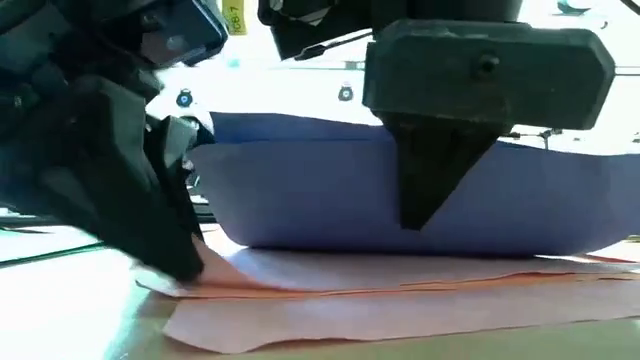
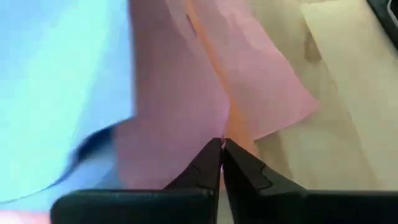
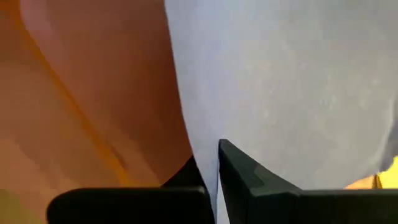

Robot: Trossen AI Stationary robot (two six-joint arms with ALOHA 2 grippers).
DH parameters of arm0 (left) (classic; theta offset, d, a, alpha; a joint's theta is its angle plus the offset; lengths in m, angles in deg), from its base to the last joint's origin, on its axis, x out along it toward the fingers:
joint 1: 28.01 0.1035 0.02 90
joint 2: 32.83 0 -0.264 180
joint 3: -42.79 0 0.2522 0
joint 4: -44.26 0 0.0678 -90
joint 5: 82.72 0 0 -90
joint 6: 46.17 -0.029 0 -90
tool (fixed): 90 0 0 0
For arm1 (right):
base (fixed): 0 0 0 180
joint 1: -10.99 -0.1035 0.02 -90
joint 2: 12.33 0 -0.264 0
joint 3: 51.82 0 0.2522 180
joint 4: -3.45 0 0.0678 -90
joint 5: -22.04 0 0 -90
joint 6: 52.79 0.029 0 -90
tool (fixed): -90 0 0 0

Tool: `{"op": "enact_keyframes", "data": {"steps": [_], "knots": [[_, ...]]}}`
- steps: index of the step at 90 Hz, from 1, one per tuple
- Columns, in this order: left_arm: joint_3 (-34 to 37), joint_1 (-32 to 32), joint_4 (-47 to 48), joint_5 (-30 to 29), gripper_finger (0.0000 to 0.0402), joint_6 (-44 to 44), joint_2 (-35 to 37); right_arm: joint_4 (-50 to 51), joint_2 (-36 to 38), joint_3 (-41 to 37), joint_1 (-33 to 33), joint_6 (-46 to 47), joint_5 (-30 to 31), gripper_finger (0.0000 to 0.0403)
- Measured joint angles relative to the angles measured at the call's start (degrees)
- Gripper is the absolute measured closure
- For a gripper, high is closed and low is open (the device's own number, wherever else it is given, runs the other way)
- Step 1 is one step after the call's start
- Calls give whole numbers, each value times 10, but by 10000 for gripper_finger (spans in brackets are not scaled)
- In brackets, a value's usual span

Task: Organize paper
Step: Stack the pink color paper on top of the other pink color paper

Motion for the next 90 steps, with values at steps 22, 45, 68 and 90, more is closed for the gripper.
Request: {"op": "enact_keyframes", "data": {"steps": [22, 45, 68, 90], "knots": [[0, -24, 123, -50, 401, -4, 98, 11, 0, 4, -12, 30, 19, 403], [-1, -43, 395, -69, 401, 55, 205, -7, 0, 3, -29, 47, 20, 403], [-29, -18, 731, -120, 402, 155, 319, -177, -1, -42, -29, -15, -18, 403], [-31, 28, 940, -13, 401, 279, 384, -203, 3, -66, -24, -16, -22, 403]]}}
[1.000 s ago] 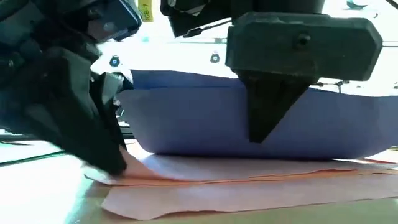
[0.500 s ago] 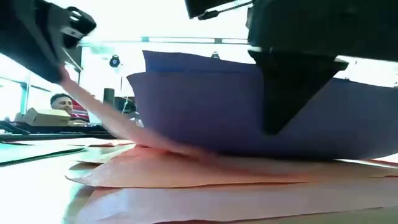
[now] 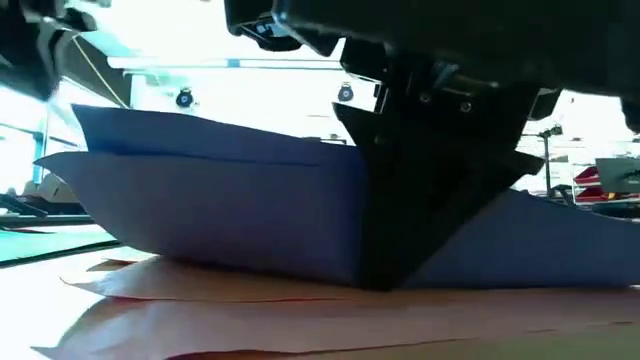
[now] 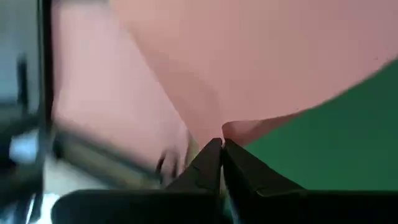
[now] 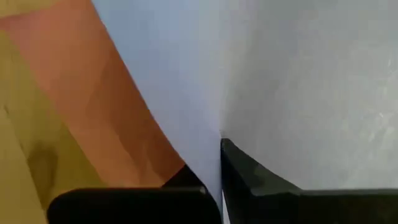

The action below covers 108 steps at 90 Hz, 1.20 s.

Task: Organize paper
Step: Stack the pink color paper on top of the other pink color paper

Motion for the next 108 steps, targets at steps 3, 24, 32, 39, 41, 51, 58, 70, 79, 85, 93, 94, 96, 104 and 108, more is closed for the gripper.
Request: {"op": "enact_keyframes", "data": {"steps": [3, 24, 32, 39, 41, 51, 58, 70, 79, 85, 93, 94, 96, 104, 108], "knots": [[7, 5, -2, 11, 401, 7, 6, -2, 0, 0, 0, 0, -1, 403], [75, 36, -5, 159, 401, 79, 21, -5, -1, -1, 0, 0, -2, 403], [94, 38, 0, 175, 401, 130, 23, -6, -2, -1, 0, 1, -2, 403], [110, 47, 0, 180, 401, 170, 26, -6, -2, -1, 0, 0, -1, 403], [114, 49, 0, 182, 401, 181, 26, -6, -2, -1, 1, 0, -2, 403], [133, 66, -1, 169, 401, 201, 26, -7, -2, -2, 1, 3, -2, 403], [148, 87, -3, 130, 401, 186, 26, -7, -2, -2, 1, 2, -2, 403], [148, 133, 0, 121, 401, 185, 26, -7, -2, -2, 1, 2, -1, 403], [148, 170, 0, 118, 401, 183, 25, -9, -2, -2, 1, 2, 1, 403], [148, 192, -1, 120, 401, 172, 25, -9, -2, -2, 1, 2, 5, 403], [147, 213, -8, 130, 401, 142, 25, -16, -3, -3, 1, 2, 18, 403], [146, 215, -8, 130, 401, 140, 25, -16, -3, -3, 1, 2, 19, 403], [144, 220, -8, 129, 401, 133, 25, -16, -3, -3, 1, 1, 20, 403], [127, 240, -21, 122, 401, 104, 25, -16, -3, -3, 2, 0, 22, 403], [116, 252, -23, 112, 401, 88, 24, -16, -3, -3, 2, 0, 24, 403]]}}
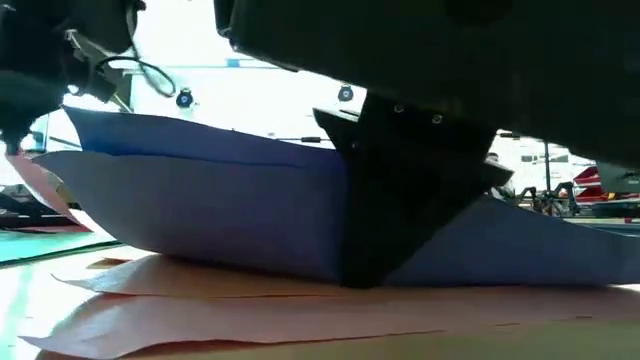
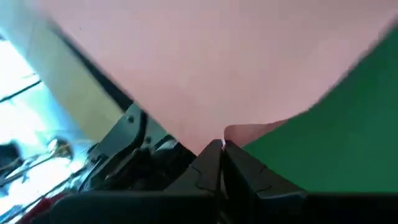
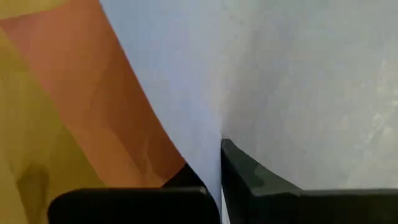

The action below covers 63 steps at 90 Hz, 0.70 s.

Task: Organize paper
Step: Stack the pink color paper on top of the other pink color paper

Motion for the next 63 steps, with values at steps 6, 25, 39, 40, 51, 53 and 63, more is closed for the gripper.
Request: {"op": "enact_keyframes", "data": {"steps": [6, 25, 39, 40, 51, 53, 63], "knots": [[-15, 24, -12, -15, 401, -28, 0, 0, 0, 0, 0, 0, 0, 403], [-27, 100, -52, -31, 401, -143, -2, -7, -1, 0, 0, 0, 11, 403], [-27, 122, -85, 23, 401, -223, -21, -7, -1, 0, 1, 0, 13, 403], [-27, 122, -82, 30, 401, -228, -24, -7, -1, 0, 1, 0, 13, 403], [-27, 131, -15, 48, 401, -257, -61, -7, -1, 0, 1, 0, 13, 403], [-27, 134, -4, 40, 401, -261, -69, -7, -1, 0, 1, 0, 14, 403], [-27, 148, 7, -1, 401, -295, -106, -8, -1, 0, 1, 0, 14, 403]]}}
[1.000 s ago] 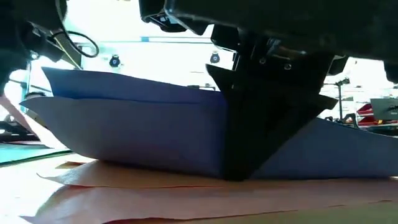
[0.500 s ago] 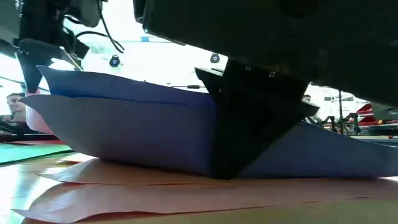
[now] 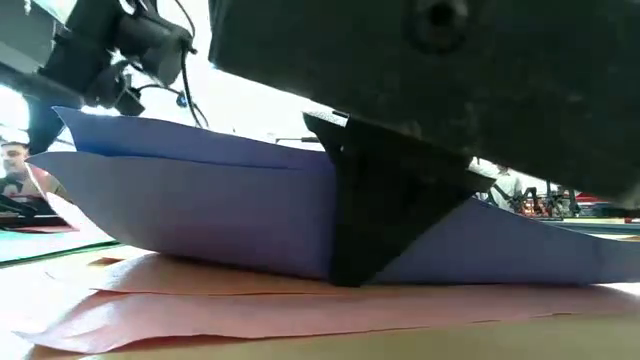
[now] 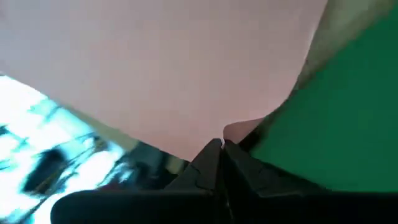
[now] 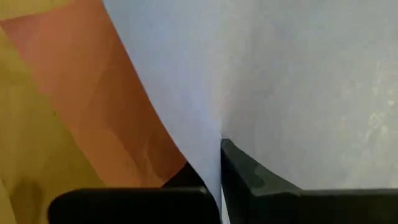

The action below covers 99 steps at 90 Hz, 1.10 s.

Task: Organize paper
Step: Stack the pink color paper on top of the other pink color paper

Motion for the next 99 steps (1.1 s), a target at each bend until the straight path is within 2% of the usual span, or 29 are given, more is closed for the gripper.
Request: {"op": "enact_keyframes", "data": {"steps": [18, 40, 53, 81, 99], "knots": [[0, -8, -46, -42, 401, -114, -70, 0, 0, 0, 0, 0, 1, 403], [0, -82, 9, -4, 401, -229, -119, 0, 0, 0, 0, 0, 2, 403], [0, -128, 14, 1, 402, -256, -120, 0, 0, 0, 0, 2, 1, 403], [0, -240, 6, -111, 402, -289, -119, 1, 0, 0, 0, 4, 2, 403], [0, -317, 6, -104, 402, -251, -102, 1, 0, 0, 0, 4, 2, 403]]}}
